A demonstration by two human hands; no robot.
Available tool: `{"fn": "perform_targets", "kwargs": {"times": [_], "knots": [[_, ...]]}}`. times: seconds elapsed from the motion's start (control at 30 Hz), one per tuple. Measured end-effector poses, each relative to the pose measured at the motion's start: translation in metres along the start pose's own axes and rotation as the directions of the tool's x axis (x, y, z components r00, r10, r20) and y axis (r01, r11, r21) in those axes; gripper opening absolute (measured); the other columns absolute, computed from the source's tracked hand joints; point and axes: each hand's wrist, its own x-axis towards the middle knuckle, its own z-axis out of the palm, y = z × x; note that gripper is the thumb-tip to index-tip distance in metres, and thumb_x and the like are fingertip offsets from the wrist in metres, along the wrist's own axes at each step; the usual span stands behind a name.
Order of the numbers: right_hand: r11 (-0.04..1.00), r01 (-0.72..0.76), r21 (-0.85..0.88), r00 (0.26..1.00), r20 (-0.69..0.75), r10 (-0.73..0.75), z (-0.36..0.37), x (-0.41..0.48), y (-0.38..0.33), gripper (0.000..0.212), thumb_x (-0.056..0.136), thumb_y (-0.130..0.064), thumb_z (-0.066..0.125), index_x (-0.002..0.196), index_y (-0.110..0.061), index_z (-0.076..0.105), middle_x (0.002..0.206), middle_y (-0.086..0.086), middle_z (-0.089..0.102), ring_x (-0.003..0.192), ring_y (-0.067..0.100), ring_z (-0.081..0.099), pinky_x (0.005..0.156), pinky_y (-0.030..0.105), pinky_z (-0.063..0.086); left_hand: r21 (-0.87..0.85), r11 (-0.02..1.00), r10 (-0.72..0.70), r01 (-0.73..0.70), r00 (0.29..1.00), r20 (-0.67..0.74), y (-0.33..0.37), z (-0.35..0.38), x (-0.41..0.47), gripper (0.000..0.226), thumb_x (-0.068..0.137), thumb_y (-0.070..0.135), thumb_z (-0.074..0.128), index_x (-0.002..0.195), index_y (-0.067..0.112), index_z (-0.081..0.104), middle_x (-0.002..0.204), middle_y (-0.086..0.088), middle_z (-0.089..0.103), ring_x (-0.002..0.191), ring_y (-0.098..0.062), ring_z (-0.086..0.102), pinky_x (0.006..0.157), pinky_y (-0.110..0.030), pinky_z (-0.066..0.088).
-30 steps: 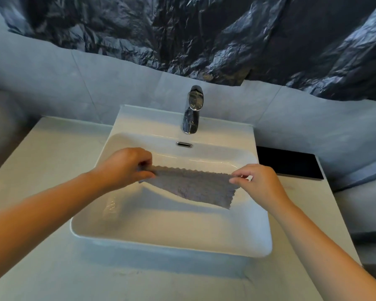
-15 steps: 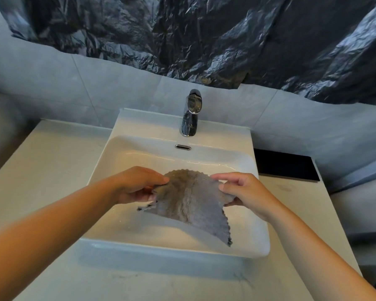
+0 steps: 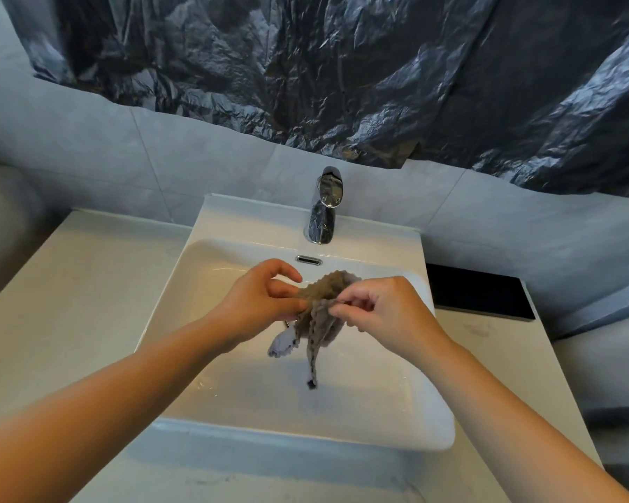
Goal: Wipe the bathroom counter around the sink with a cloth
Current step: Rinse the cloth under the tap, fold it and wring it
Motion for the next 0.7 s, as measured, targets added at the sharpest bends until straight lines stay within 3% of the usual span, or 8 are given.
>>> {"fn": "perform_targets", "kwargs": {"times": [0.1, 0.23, 0.4, 0.57, 0.63, 0.7], "knots": [[1.0, 0.009, -0.019, 0.999, -0.043, -0.01, 0.002, 0.009, -0.004, 0.008, 0.079, -0.034, 0.073, 0.074, -0.027, 0.073, 0.057, -0.013, 0.059, 0.057, 0.004, 0.052, 0.054, 0.017, 0.037, -0.026, 0.999, 0.033, -0.031, 0.997, 0.074, 0.003, 0.003, -0.003, 0.011, 0.088, 0.01, 0.064, 0.098, 0.007, 0.066, 0.092, -0.014, 0.072, 0.091, -0.03, 0.068, 0.086, -0.041, 0.056], [0.999, -0.007, -0.038, 1.0, -0.022, 0.006, 0.005, 0.014, -0.007, 0.01, 0.079, -0.033, 0.073, 0.07, -0.032, 0.069, 0.055, -0.016, 0.056, 0.055, 0.002, 0.05, 0.054, 0.017, 0.035, -0.095, 0.995, 0.0, 0.013, 0.99, 0.144, 0.008, 0.003, -0.005, 0.05, 0.085, 0.045, 0.063, 0.101, -0.003, 0.066, 0.093, -0.016, 0.065, 0.088, -0.029, 0.063, 0.087, -0.038, 0.056], [1.0, -0.007, -0.011, 0.999, 0.051, 0.008, 0.004, 0.017, -0.003, 0.006, 0.078, -0.033, 0.074, 0.076, -0.034, 0.069, 0.057, -0.015, 0.056, 0.055, 0.003, 0.048, 0.054, 0.024, 0.038, 0.144, 0.98, 0.124, -0.135, 0.989, 0.084, 0.015, -0.004, -0.005, 0.014, 0.09, 0.019, 0.062, 0.084, 0.008, 0.069, 0.085, -0.017, 0.069, 0.079, -0.028, 0.065, 0.08, -0.044, 0.057], [0.921, -0.004, -0.39, 0.971, 0.217, 0.096, -0.016, 0.018, 0.01, 0.017, 0.082, -0.037, 0.068, 0.099, -0.036, 0.065, 0.073, -0.012, 0.059, 0.073, 0.009, 0.055, 0.064, 0.03, 0.044, 0.357, 0.901, 0.198, -0.248, 0.965, 0.171, 0.037, -0.02, -0.007, 0.011, 0.088, 0.012, 0.063, 0.078, 0.011, 0.067, 0.071, 0.0, 0.068, 0.064, -0.005, 0.063, 0.062, -0.015, 0.05], [0.887, 0.027, -0.462, 0.977, 0.198, 0.074, -0.019, 0.018, 0.015, 0.012, 0.085, -0.037, 0.065, 0.097, -0.035, 0.065, 0.083, -0.013, 0.061, 0.078, 0.011, 0.054, 0.067, 0.03, 0.046, 0.483, 0.818, 0.252, -0.313, 0.949, 0.188, 0.045, -0.03, -0.007, 0.011, 0.086, 0.012, 0.065, 0.076, 0.012, 0.067, 0.071, 0.003, 0.068, 0.066, -0.002, 0.062, 0.06, -0.011, 0.047], [0.899, 0.061, -0.433, 0.988, 0.152, 0.005, -0.018, 0.015, 0.015, 0.005, 0.085, -0.035, 0.066, 0.089, -0.031, 0.066, 0.091, -0.012, 0.063, 0.084, 0.011, 0.056, 0.072, 0.033, 0.049, 0.624, 0.686, 0.291, -0.373, 0.928, 0.233, 0.048, -0.04, -0.006, 0.01, 0.085, 0.016, 0.065, 0.075, 0.015, 0.067, 0.073, 0.005, 0.068, 0.069, -0.005, 0.062, 0.063, -0.016, 0.051]]}}
